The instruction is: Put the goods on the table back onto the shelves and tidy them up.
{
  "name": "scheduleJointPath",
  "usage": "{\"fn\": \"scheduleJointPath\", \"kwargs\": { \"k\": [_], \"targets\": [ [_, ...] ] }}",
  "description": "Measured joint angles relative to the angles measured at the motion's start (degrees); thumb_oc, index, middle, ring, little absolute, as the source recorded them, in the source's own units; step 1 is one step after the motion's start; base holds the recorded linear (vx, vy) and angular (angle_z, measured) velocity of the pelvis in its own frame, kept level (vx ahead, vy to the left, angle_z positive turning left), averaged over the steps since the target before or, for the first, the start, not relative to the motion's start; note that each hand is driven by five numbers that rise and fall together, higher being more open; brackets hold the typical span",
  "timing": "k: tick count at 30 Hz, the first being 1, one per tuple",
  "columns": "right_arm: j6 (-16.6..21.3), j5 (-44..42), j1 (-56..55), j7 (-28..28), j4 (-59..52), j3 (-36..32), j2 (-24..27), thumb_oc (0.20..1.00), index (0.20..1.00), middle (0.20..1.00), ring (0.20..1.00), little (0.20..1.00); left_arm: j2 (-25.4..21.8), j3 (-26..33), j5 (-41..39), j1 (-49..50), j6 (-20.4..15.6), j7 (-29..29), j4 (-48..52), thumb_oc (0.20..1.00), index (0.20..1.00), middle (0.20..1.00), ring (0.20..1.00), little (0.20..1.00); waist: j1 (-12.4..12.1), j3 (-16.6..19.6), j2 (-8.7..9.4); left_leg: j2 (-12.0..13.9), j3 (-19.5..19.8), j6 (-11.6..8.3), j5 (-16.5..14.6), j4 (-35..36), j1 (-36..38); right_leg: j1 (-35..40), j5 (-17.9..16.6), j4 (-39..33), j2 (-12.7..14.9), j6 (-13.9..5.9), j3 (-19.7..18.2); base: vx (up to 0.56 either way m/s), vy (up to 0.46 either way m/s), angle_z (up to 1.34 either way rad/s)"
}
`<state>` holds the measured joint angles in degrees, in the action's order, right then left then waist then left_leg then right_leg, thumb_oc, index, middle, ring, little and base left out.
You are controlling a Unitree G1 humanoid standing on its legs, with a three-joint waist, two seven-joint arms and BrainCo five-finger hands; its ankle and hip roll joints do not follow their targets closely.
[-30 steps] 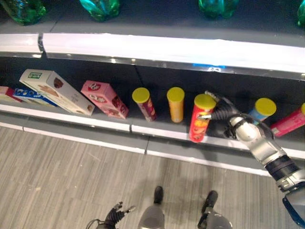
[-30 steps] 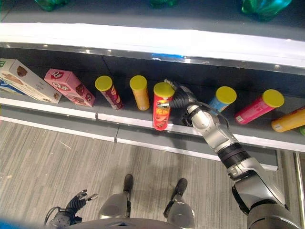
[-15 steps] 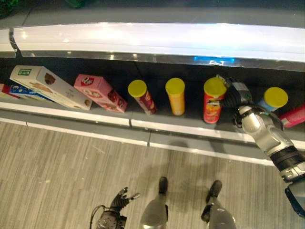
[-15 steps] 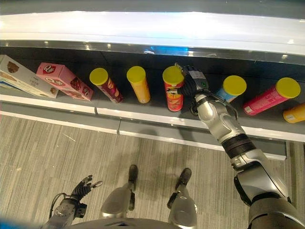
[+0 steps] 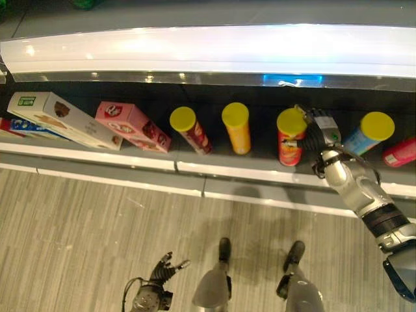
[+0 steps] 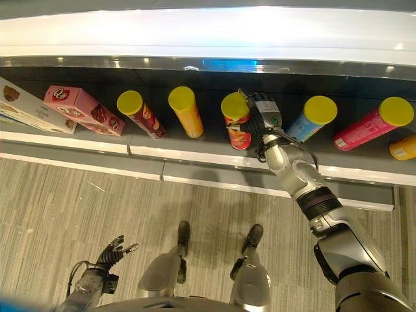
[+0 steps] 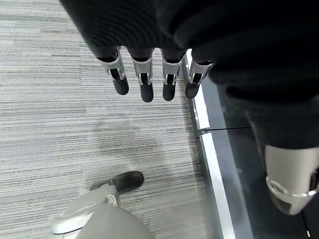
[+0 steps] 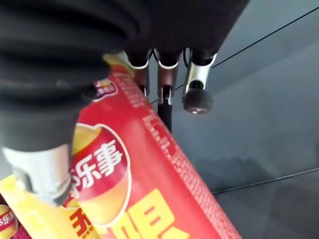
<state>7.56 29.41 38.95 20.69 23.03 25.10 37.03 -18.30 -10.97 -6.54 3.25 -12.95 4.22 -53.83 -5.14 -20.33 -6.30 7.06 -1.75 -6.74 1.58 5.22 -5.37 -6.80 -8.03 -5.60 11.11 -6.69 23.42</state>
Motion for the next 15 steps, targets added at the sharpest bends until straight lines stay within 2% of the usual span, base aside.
{"fn": "scheduleJointPath", "kwargs": {
  "k": [15],
  "targets": [
    [-0.6,0.0,0.3,0.5,0.5,0.1,0.0,0.200,0.200,0.200,0.200,0.200,0.0,0.0,0.0,-0.9,-0.3,0.5,-0.6,1.000,1.000,1.000,1.000,1.000,-0.4,0.0,0.04,-0.1,0.9,0.07,0.1,0.0,-0.7,-0.1,0.0,0.0,0.1,0.00,0.9,0.00,-0.002,0.02]
  ]
}}
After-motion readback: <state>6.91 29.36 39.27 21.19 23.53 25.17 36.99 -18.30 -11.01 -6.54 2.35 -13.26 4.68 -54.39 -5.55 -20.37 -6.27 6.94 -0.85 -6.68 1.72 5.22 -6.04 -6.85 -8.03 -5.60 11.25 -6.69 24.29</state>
